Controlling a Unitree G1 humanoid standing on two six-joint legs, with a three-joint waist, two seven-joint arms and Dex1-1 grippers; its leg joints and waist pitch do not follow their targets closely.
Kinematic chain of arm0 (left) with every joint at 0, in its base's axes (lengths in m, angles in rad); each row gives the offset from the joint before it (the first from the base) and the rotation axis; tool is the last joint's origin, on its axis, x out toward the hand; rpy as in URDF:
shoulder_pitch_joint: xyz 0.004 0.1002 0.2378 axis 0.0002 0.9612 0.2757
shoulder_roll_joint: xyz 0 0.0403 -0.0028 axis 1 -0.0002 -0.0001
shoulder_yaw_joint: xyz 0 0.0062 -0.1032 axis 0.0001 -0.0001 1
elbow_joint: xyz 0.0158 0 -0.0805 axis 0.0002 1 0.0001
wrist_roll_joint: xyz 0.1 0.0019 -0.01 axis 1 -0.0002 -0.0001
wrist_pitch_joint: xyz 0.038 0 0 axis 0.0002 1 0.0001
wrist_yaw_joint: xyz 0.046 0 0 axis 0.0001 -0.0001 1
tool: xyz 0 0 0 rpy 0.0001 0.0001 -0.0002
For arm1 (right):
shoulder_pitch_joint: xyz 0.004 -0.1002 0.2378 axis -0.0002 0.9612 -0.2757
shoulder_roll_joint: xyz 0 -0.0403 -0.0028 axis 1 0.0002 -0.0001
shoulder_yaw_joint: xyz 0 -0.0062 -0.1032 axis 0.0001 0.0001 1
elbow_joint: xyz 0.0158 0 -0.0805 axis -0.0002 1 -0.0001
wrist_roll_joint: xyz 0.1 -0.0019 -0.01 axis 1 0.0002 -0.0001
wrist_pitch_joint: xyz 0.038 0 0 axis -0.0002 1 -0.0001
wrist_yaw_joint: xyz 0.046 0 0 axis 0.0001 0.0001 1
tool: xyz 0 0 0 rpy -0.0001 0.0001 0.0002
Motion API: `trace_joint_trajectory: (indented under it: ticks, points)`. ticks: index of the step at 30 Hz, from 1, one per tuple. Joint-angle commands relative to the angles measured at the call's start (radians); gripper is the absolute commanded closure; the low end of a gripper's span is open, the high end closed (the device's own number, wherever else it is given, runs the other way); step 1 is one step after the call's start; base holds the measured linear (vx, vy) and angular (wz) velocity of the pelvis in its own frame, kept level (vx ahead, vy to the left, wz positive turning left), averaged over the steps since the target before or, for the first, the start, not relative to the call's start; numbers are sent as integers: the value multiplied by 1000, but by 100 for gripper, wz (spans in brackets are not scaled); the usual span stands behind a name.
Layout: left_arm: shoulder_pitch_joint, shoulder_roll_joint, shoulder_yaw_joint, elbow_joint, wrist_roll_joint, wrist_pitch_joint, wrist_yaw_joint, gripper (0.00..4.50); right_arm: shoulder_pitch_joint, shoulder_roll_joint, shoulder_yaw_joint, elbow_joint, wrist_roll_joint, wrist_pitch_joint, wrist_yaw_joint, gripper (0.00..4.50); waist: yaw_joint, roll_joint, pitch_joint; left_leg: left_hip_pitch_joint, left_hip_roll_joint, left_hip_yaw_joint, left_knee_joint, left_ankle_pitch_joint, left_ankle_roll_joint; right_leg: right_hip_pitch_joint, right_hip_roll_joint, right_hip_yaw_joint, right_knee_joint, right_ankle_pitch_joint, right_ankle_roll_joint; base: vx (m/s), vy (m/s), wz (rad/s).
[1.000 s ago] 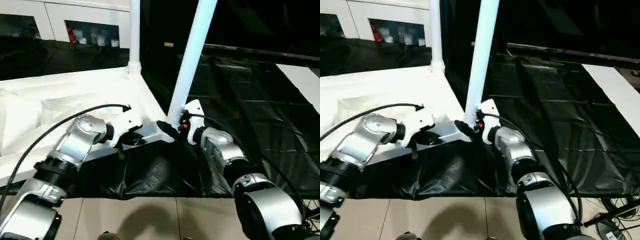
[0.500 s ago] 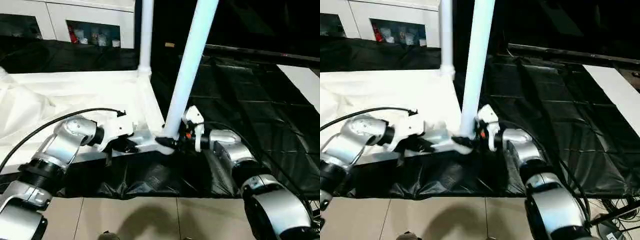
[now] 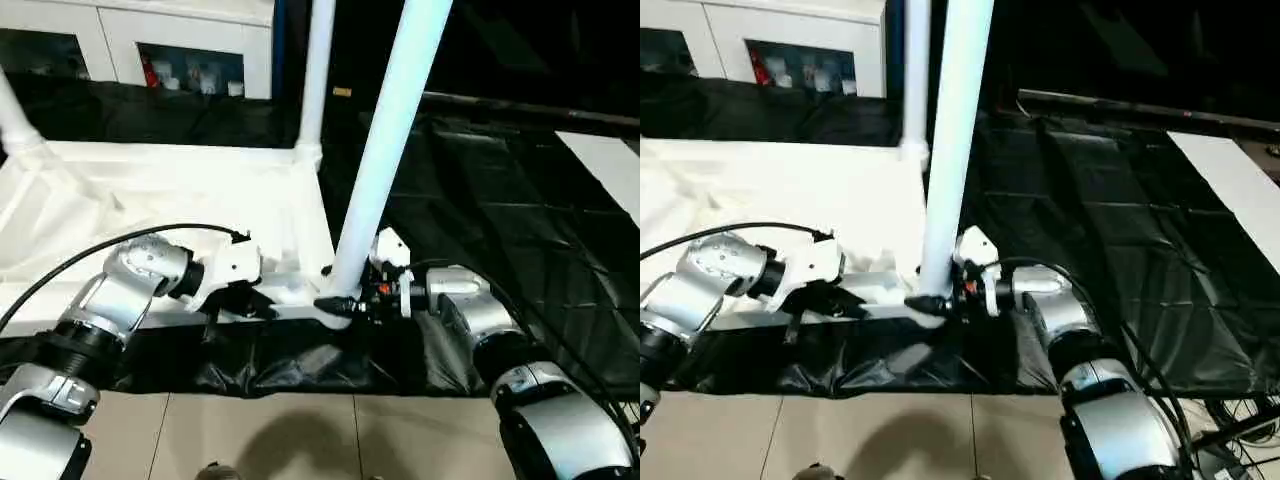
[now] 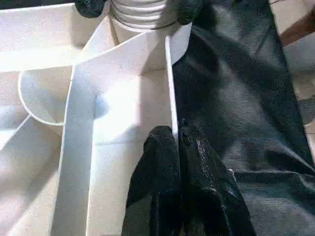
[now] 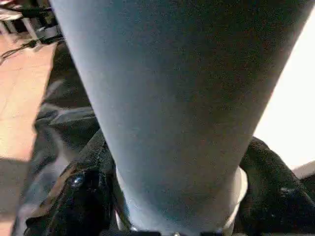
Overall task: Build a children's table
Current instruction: Insert table leg to table base
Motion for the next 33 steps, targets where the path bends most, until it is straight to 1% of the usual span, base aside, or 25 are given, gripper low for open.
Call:
trace_joint_trajectory:
  ticks: [1, 4, 5, 6, 7, 8, 9, 10, 11, 12, 13, 14, 15, 16, 17, 18, 19, 20, 21, 22, 26, 27, 30, 31, 33]
  points:
    - [-5, -23, -34, -26, -18, -12, -43, 450, 23, -11, 4, 2, -13, 31, -12, 175, -7, 30, -66, 9, -6, 24, -68, -270, 5, 59, -46, 55, -79, -161, -216, 0, 0, 0]
    - [-12, -41, -30, -12, -4, 13, 2, 450, 29, 8, -16, 18, -7, 47, -74, 175, -8, 29, -65, 10, -7, 24, -68, -276, 2, 58, -47, 56, -82, -186, -213, 0, 0, 0]
    - [-15, -47, -29, -6, 2, 21, 18, 450, 30, 15, -22, 23, -6, 49, -96, 175, -9, 29, -62, 11, -6, 24, -70, -288, -2, 55, -47, 56, -83, -206, -207, 0, 0, 0]
    - [-25, -70, -23, 9, 16, 44, 74, 450, 30, 36, -42, 45, -9, 42, -189, 175, -11, 24, -57, 12, -8, 23, -72, -320, -7, 55, -49, 55, -90, -266, -195, 0, 0, 0]
    - [-38, -110, -11, 24, 27, 85, 152, 450, 25, 66, -67, 78, -14, 35, -323, 175, -14, 25, -50, 20, -9, 22, -75, -363, -22, 46, -50, 55, -100, -359, -173, 0, 0, 0]
    - [-42, -121, -7, 28, 31, 95, 174, 450, 23, 74, -73, 88, -16, 31, -362, 175, -14, 25, -50, 20, -9, 22, -75, -363, -22, 46, -50, 55, -100, -359, -173, 0, 0, 0]
    - [-51, -149, -1, 35, 37, 108, 220, 450, 19, 91, -87, 106, -20, 25, -449, 175, -15, 23, -53, 29, -11, 17, -72, -399, -36, 44, -55, 52, -111, -456, -142, 0, 0, 0]
    - [-64, -189, 6, 43, 49, 137, 287, 450, 8, 118, -108, 133, -15, 24, -553, 175, -18, 22, -54, 21, -9, 14, -75, -388, -40, 47, -55, 52, -110, -465, -128, 0, 0, 0]
    - [-73, -214, 10, 48, 57, 154, 330, 450, 1, 135, -122, 148, -10, 23, -618, 176, -19, 21, -53, 23, -10, 15, -75, -389, -39, 44, -55, 52, -114, -472, -123, 0, 0, 0]
    - [-73, -214, 10, 48, 57, 154, 331, 450, 1, 135, -122, 149, -10, 23, -619, 176, -20, 21, -54, 28, -11, 15, -72, -396, -35, 40, -54, 51, -117, -479, -119, 0, 0, 0]
    - [-80, -241, 14, 50, 62, 177, 368, 450, -7, 150, -132, 161, -5, 30, -675, 176, -19, 20, -55, 23, -13, 15, -71, -393, -26, 43, -55, 50, -118, -478, -114, 0, 0, 0]
    - [-82, -250, 16, 51, 64, 185, 381, 450, -9, 155, -136, 165, -3, 32, -695, 176, -21, 20, -56, 20, -12, 15, -72, -388, -26, 45, -54, 51, -115, -467, -115, 0, 0, 0]
    - [-88, -278, 17, 53, 72, 206, 422, 450, -20, 172, -146, 178, 4, 36, -750, 176, -21, 20, -55, 20, -12, 15, -72, -385, -24, 43, -53, 50, -116, -463, -114, 0, 0, 0]
    - [-96, -328, 14, 51, 90, 242, 489, 450, -40, 204, -167, 202, 22, 49, -838, 176, -23, 20, -57, 25, -11, 18, -71, -384, -27, 38, -51, 53, -112, -439, -119, 0, 0, 0]
    - [-96, -350, 9, 46, 100, 258, 515, 450, -50, 220, -178, 211, 33, 57, -872, 176, -18, 21, -57, 33, -11, 18, -69, -395, -29, 33, -49, 51, -113, -432, -119, 0, 0, 0]
    - [-95, -363, 5, 41, 107, 267, 530, 450, -57, 230, -186, 217, 42, 63, -890, 176, -20, 19, -57, 24, -14, 18, -69, -390, -23, 39, -48, 50, -112, -424, -115, 0, 0, 0]
    - [-93, -374, -1, 38, 118, 274, 546, 450, -63, 238, -186, 222, 39, 68, -913, 176, -18, 17, -59, 15, -15, 18, -71, -369, -18, 45, -50, 50, -112, -411, -106, 0, 0, 0]
    - [-93, -374, -1, 38, 118, 274, 546, 450, -63, 238, -186, 222, 39, 68, -913, 176, -17, 17, -61, 14, -14, 19, -70, -352, -14, 45, -48, 51, -110, -380, -106, 0, 0, 0]
    - [-89, -381, -10, 36, 130, 275, 559, 450, -69, 248, -189, 224, 34, 70, -941, 176, -17, 14, -62, 12, -14, 19, -70, -343, -12, 46, -48, 52, -108, -365, -108, 0, 0, 0]
    - [-86, -381, -18, 41, 144, 271, 570, 450, -73, 257, -194, 226, 32, 68, -956, 176, -17, 16, -62, 10, -15, 19, -71, -330, -11, 47, -47, 52, -105, -344, -111, 0, 0, 0]
    - [-84, -377, -20, 68, 164, 256, 596, 450, -80, 279, -216, 237, 26, 48, -999, 176, -18, 19, -63, 10, -14, 22, -72, -305, -11, 49, -46, 54, -99, -286, -125, 0, 0, 0]
    - [-84, -374, -19, 72, 165, 252, 595, 450, -81, 283, -219, 238, 26, 44, -1004, 176, -17, 21, -61, 12, -14, 22, -72, -314, -11, 48, -46, 54, -102, -291, -125, 0, 0, 0]
    - [-85, -370, -19, 73, 161, 253, 593, 450, -87, 292, -231, 244, 35, 38, -1015, 176, -19, 22, -60, 14, -14, 22, -73, -344, -14, 45, -46, 53, -105, -322, -121, 0, 0, 0]
    - [-84, -371, -19, 67, 162, 262, 597, 450, -95, 297, -238, 252, 39, 37, -1028, 176, -20, 23, -58, 16, -14, 20, -74, -369, -17, 43, -47, 52, -109, -360, -114, 0, 0, 0]
    - [-81, -374, -17, 57, 162, 272, 595, 450, -102, 301, -247, 258, 47, 35, -1029, 176, -21, 22, -58, 16, -14, 19, -74, -378, -17, 42, -47, 52, -111, -372, -109, 0, 0, 0]
